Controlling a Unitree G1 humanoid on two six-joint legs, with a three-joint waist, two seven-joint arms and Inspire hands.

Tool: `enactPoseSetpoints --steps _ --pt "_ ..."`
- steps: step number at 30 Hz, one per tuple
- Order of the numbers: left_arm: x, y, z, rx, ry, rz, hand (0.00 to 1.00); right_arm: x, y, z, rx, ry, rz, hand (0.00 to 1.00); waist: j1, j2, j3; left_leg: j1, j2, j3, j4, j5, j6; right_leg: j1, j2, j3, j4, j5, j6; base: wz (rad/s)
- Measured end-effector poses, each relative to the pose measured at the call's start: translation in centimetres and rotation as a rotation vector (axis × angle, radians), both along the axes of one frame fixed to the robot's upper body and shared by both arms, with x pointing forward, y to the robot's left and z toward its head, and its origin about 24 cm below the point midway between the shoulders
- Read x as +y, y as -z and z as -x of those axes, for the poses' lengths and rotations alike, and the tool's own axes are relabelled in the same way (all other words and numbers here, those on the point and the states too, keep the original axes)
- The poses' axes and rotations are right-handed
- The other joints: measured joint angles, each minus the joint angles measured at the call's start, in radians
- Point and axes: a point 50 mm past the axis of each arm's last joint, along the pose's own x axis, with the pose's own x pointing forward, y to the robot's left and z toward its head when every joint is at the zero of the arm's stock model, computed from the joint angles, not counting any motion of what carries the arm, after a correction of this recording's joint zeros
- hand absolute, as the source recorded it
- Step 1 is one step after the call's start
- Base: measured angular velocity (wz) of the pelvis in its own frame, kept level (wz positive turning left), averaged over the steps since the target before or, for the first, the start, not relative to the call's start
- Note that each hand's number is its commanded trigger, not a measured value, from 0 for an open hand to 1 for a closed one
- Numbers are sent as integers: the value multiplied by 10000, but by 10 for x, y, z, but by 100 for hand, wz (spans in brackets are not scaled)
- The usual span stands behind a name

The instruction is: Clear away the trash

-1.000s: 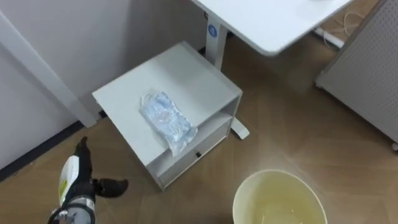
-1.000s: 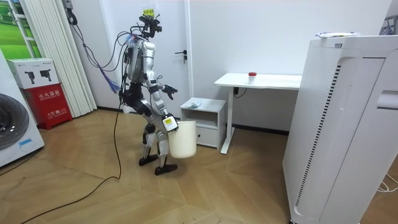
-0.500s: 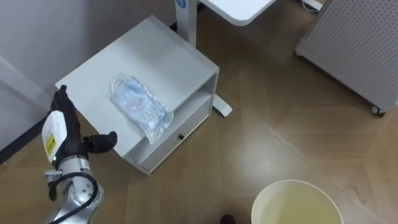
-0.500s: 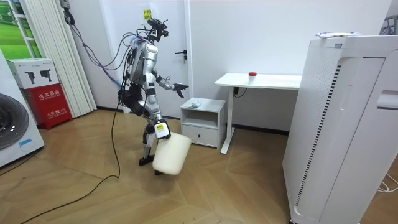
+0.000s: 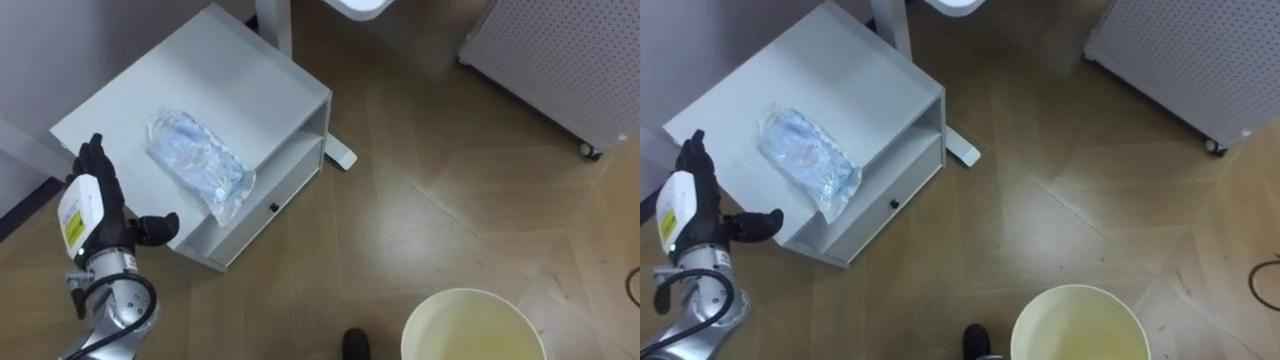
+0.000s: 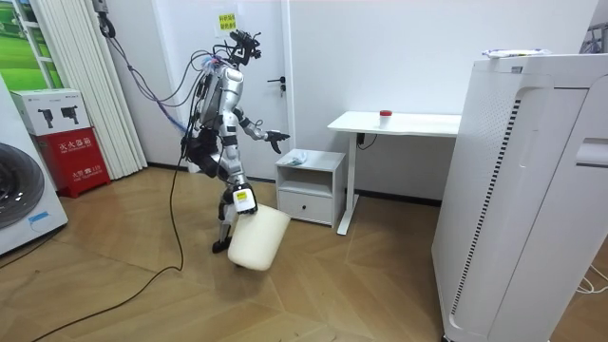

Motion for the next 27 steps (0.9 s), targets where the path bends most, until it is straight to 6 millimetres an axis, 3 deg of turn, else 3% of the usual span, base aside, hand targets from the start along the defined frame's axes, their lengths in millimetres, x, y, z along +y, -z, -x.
enactPoseSetpoints --steps 18,27 --pt "-16 -8 -10 88 1090 -1440 0 7 6 6 770 -639 -74 100 -581 -53 -9 -965 87 -117 1018 -141 -10 -799 14 -60 644 1 -113 1" --pt "-22 -18 -15 -205 1633 -3122 0 8 10 16 1168 -1154 -51 100 -600 -57 -13 -1147 227 -118 1111 -160 13 -880 26 -149 597 35 -149 0"
